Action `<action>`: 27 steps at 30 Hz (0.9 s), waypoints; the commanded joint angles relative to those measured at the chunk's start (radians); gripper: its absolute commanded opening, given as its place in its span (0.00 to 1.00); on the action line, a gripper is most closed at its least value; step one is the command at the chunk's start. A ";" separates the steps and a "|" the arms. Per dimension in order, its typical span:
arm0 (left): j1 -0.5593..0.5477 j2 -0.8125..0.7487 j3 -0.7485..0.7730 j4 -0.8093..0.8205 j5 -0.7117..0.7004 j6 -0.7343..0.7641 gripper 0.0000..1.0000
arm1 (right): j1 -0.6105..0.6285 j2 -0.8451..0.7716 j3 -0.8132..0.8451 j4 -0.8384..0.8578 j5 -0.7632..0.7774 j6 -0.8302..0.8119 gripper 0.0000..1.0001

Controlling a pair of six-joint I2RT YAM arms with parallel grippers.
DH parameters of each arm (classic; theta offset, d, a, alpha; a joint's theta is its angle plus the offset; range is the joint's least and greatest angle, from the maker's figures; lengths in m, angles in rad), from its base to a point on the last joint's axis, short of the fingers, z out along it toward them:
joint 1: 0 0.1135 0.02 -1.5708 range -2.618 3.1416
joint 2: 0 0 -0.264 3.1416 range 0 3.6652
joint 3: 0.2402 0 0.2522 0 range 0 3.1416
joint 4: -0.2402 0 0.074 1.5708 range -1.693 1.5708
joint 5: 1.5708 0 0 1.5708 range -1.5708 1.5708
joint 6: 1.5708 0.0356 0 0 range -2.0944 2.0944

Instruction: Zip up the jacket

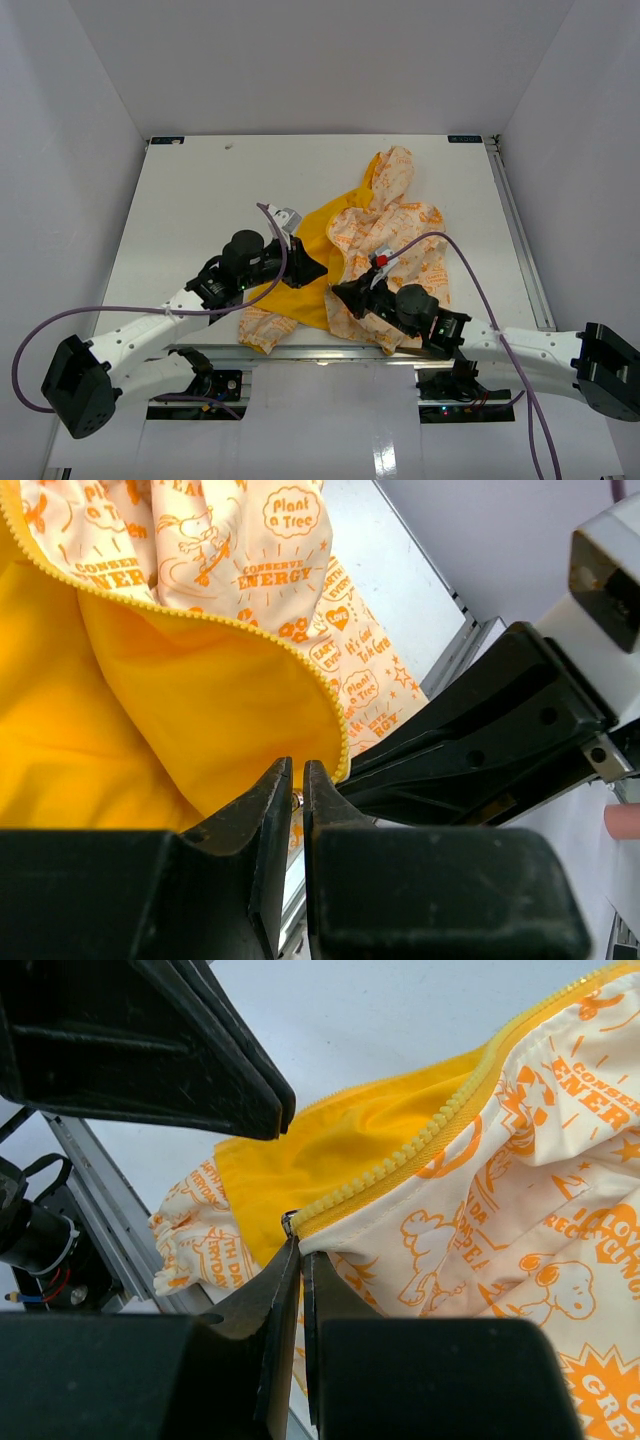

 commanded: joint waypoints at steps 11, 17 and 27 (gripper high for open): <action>-0.037 0.058 -0.084 0.068 0.003 0.015 0.21 | -0.002 0.033 0.072 0.043 0.061 -0.010 0.08; -0.037 0.019 -0.088 0.035 -0.093 -0.007 0.23 | -0.002 0.030 0.071 0.026 0.069 -0.015 0.08; -0.038 0.035 0.002 -0.005 -0.070 -0.037 0.34 | -0.002 0.039 0.077 0.017 0.074 -0.021 0.08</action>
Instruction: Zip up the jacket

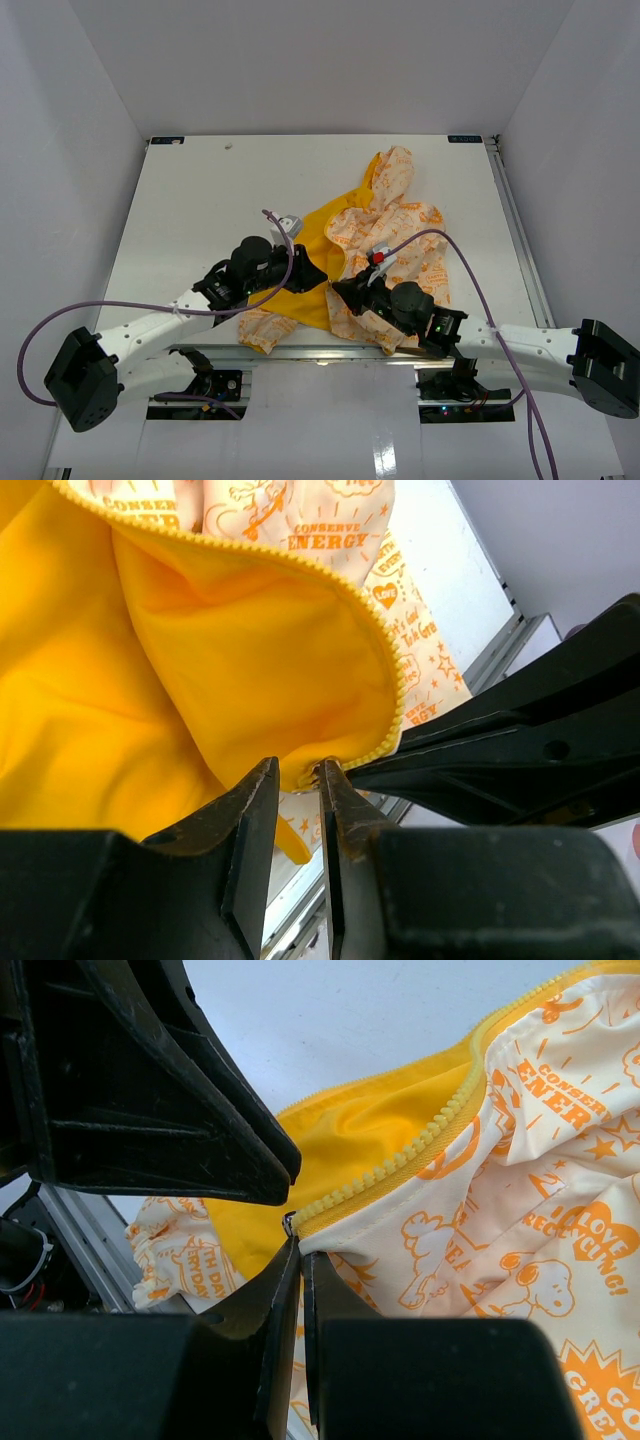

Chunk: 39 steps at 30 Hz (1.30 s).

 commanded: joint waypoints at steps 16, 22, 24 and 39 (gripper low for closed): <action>-0.030 0.056 -0.021 0.033 0.069 0.027 0.29 | -0.002 -0.005 0.035 0.044 0.042 -0.014 0.08; -0.034 0.059 -0.062 0.033 0.065 0.041 0.28 | -0.002 -0.015 0.039 0.042 0.049 -0.022 0.08; -0.033 0.044 -0.073 0.039 0.064 0.042 0.27 | -0.002 -0.026 0.037 0.040 0.059 -0.027 0.08; -0.032 -0.129 -0.149 0.025 -0.156 0.035 0.49 | -0.079 -0.356 -0.011 -0.109 -0.446 -0.180 0.08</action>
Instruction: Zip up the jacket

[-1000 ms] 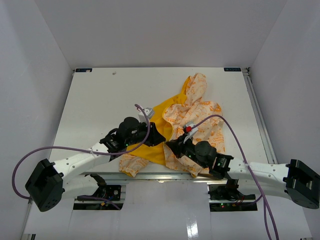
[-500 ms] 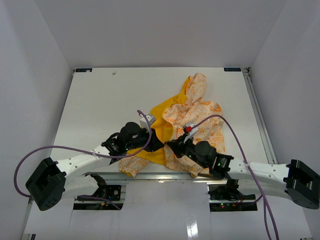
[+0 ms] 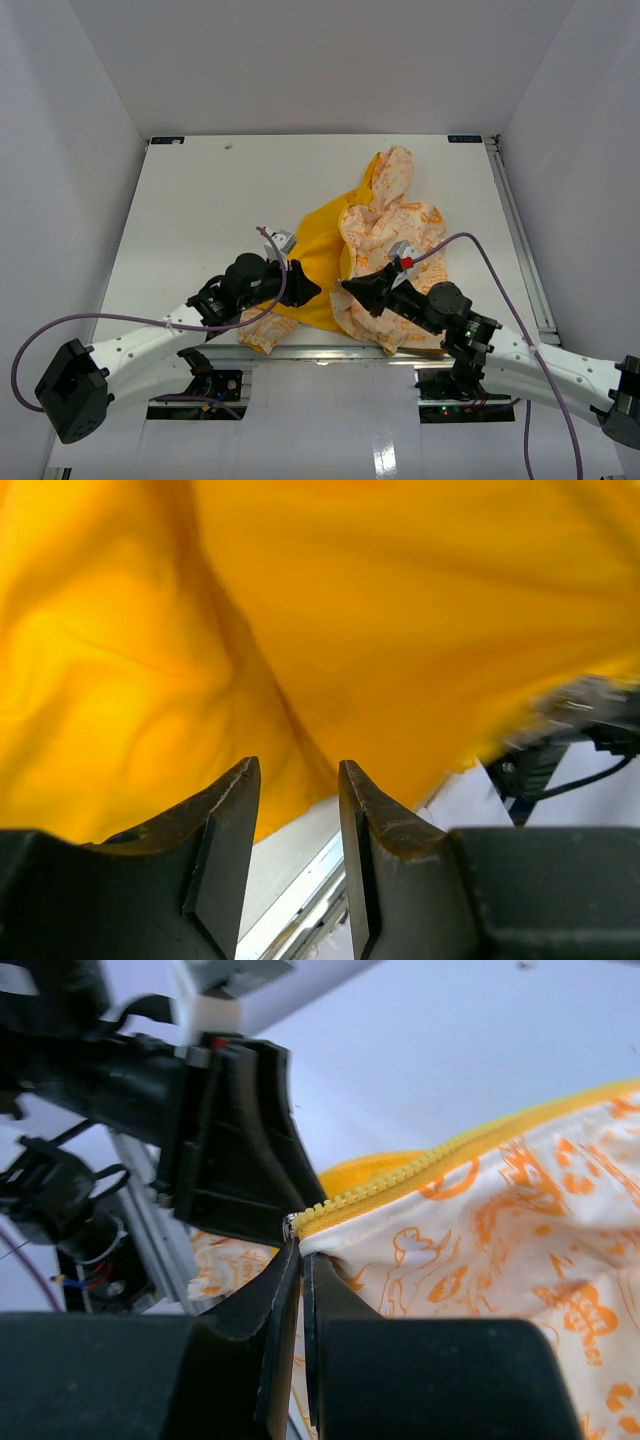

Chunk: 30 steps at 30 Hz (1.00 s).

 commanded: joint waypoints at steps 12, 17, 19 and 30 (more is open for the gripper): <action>-0.001 -0.049 -0.063 0.023 -0.064 0.056 0.57 | -0.048 -0.215 -0.034 -0.045 -0.650 -0.221 0.08; -0.001 -0.047 -0.070 0.015 -0.053 0.050 0.59 | -0.065 -0.204 -0.018 -0.045 -0.767 -0.247 0.08; -0.001 -0.051 -0.071 0.015 -0.050 0.047 0.59 | -0.070 -0.199 -0.015 -0.043 -0.793 -0.252 0.08; -0.002 -0.068 -0.080 0.010 -0.049 0.052 0.60 | -0.095 -0.226 -0.028 -0.040 -0.919 -0.267 0.08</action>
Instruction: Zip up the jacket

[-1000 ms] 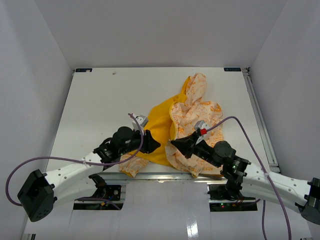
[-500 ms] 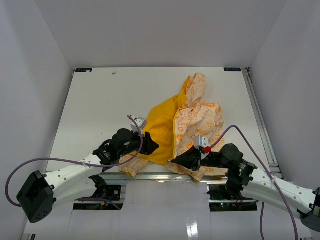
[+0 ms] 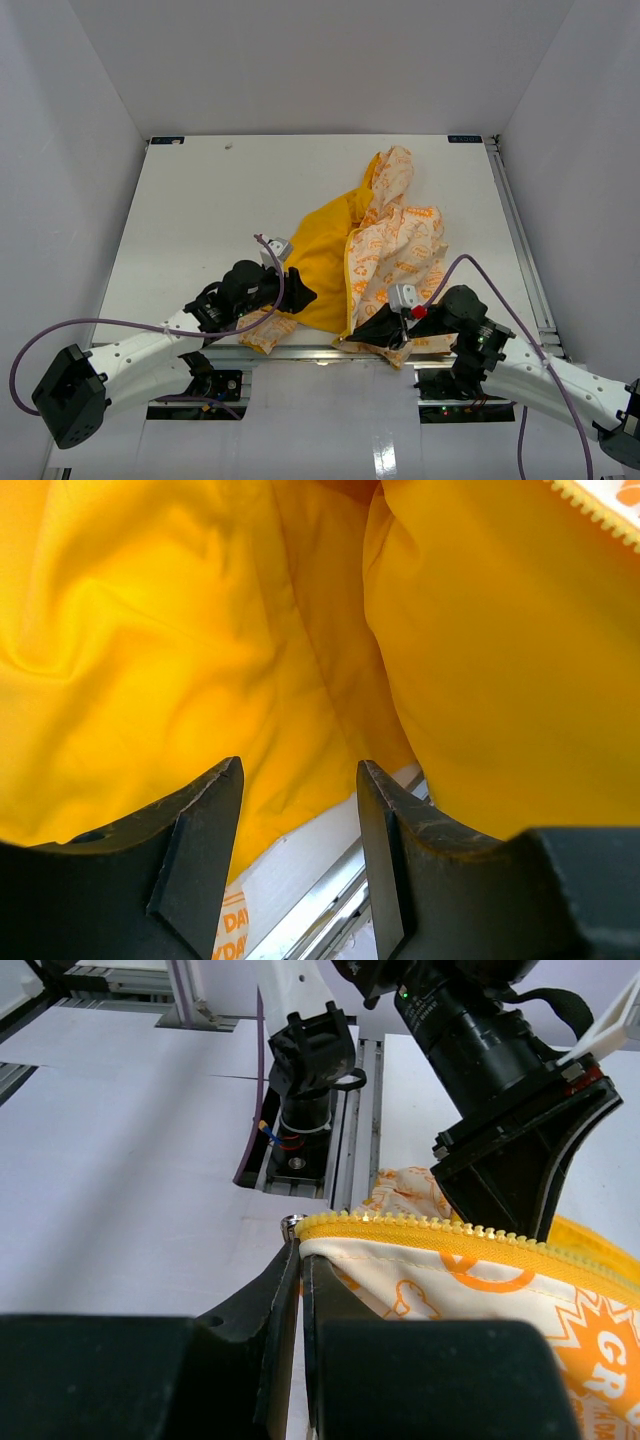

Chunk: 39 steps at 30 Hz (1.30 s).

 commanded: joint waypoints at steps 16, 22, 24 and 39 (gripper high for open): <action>0.010 0.072 0.066 -0.275 -0.544 -0.084 0.65 | -0.008 0.072 0.232 -0.348 0.436 0.159 0.08; 0.032 0.103 0.086 -0.360 -0.584 -0.140 0.66 | -0.008 0.081 0.206 -0.412 0.556 0.214 0.08; 0.069 0.102 0.103 -0.396 -0.611 -0.161 0.69 | -0.008 0.076 0.190 -0.401 0.553 0.213 0.08; 0.286 0.162 0.043 -0.265 -0.228 -0.152 0.64 | -0.006 -0.005 0.146 -0.387 0.525 0.204 0.08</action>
